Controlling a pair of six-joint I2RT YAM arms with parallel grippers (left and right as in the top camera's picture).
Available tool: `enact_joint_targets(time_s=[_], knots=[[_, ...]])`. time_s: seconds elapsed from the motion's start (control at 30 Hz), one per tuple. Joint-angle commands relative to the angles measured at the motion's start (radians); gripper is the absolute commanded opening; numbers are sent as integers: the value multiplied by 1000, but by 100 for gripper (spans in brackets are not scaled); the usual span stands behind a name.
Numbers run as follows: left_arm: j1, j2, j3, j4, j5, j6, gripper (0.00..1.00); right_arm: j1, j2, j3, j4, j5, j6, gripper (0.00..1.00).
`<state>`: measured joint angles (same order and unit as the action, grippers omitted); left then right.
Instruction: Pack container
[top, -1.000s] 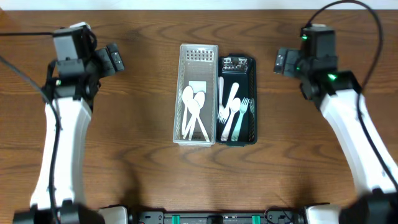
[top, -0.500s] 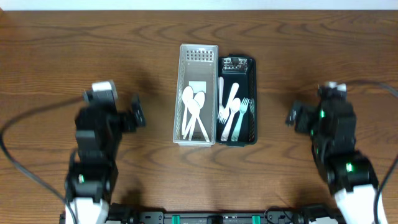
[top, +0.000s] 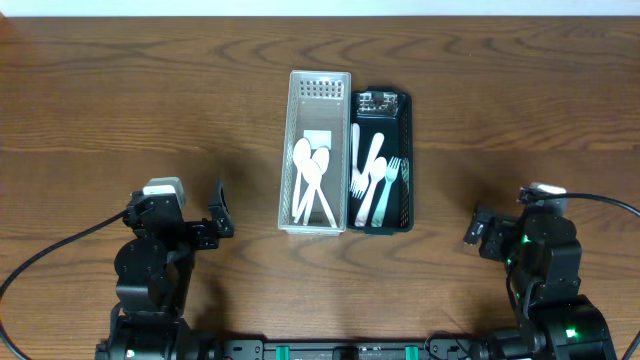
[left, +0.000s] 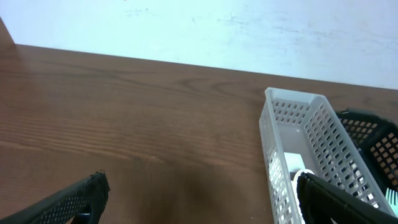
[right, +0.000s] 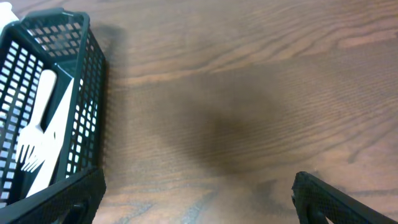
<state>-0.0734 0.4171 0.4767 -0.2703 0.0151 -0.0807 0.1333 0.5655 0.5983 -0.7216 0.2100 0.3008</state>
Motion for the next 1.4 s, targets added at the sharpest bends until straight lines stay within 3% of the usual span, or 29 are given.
enact_joint_targets(time_s=[0.0,0.57,0.87,1.03,1.13,1.37], knots=[[-3,-1,-5,-14,-11,9,98,-1,-2,-8,-12,-4,13,99],[-3,-1,-5,-233,-11,9,98,-1,-52,-8,-36,-4,13,99],[-3,-1,-5,-387,-11,9,98,-3,-389,-11,-150,-13,-37,99],[-3,-1,-5,-459,-11,9,98,-24,-563,-98,-172,-16,-41,99],[-3,-1,-5,-486,-11,9,98,-23,-550,-187,-39,-43,-55,99],[-3,-1,-5,-492,-11,9,98,-21,-560,-454,536,-69,-174,99]])
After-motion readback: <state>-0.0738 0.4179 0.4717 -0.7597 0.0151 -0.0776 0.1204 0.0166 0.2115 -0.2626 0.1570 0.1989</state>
